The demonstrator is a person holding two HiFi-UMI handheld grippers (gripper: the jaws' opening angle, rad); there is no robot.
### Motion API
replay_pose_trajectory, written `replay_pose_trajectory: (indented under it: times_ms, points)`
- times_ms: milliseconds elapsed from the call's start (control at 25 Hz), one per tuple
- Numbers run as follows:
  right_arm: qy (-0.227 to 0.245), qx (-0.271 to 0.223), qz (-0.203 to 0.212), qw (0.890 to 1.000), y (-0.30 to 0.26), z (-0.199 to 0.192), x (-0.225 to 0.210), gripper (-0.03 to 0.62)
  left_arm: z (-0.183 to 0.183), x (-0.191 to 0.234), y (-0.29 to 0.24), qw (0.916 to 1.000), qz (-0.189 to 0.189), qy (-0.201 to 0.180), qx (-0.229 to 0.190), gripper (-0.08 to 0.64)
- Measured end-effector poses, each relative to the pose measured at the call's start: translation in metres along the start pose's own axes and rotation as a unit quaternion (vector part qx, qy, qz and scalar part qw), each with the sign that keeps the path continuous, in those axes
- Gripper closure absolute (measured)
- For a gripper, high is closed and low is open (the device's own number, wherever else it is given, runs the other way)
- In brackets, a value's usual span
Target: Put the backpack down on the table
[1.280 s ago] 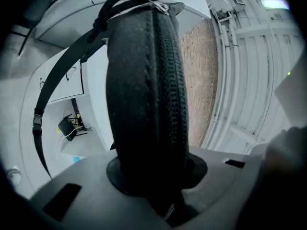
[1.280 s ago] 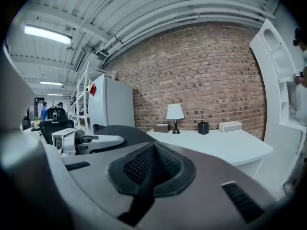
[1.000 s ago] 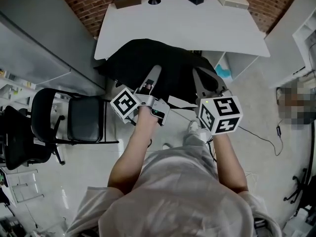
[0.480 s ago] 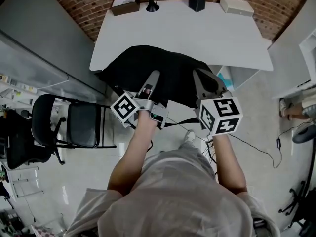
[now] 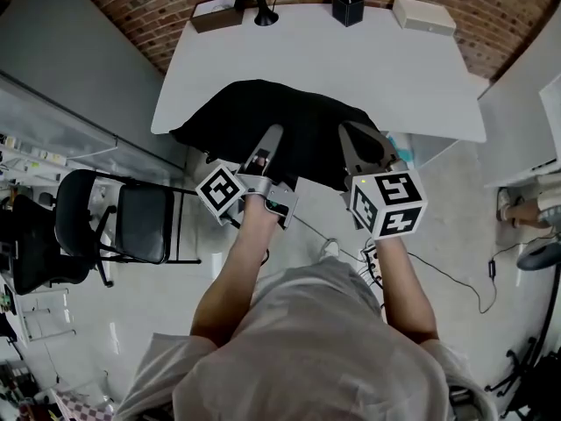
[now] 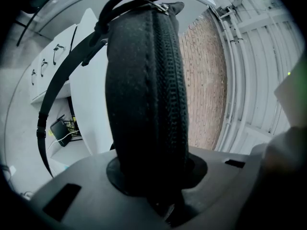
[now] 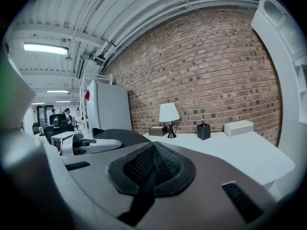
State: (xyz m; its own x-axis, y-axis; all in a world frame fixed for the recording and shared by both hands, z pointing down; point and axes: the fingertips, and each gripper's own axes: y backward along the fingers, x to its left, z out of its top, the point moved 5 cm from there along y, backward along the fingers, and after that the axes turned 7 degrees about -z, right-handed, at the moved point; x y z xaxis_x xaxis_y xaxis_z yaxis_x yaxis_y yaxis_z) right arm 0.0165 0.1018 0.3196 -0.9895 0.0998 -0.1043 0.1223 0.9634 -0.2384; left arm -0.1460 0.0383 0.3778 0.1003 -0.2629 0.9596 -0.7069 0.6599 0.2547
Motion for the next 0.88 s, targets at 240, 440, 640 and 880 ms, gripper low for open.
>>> replay_pose_trajectory:
  times_ms: [240, 440, 640, 880]
  points:
    - [0.002, 0.001, 0.014, 1.0, -0.01, 0.007, -0.033, 0.591, -0.014, 0.002, -0.034, 0.9999, -0.003, -0.006, -0.008, 0.466]
    - [0.004, 0.0, 0.019, 1.0, -0.014, 0.012, -0.057, 0.591, -0.025, 0.001, -0.055, 0.9999, -0.008, -0.004, -0.015, 0.466]
    - [0.003, -0.001, 0.015, 1.0, -0.016, 0.011, -0.066, 0.591, -0.027, 0.004, -0.063, 0.9999, -0.009, -0.004, -0.012, 0.466]
    - [0.002, 0.003, 0.007, 1.0, -0.033, 0.014, -0.087, 0.591, -0.024, 0.012, -0.092, 0.9999, -0.013, 0.002, -0.01, 0.466]
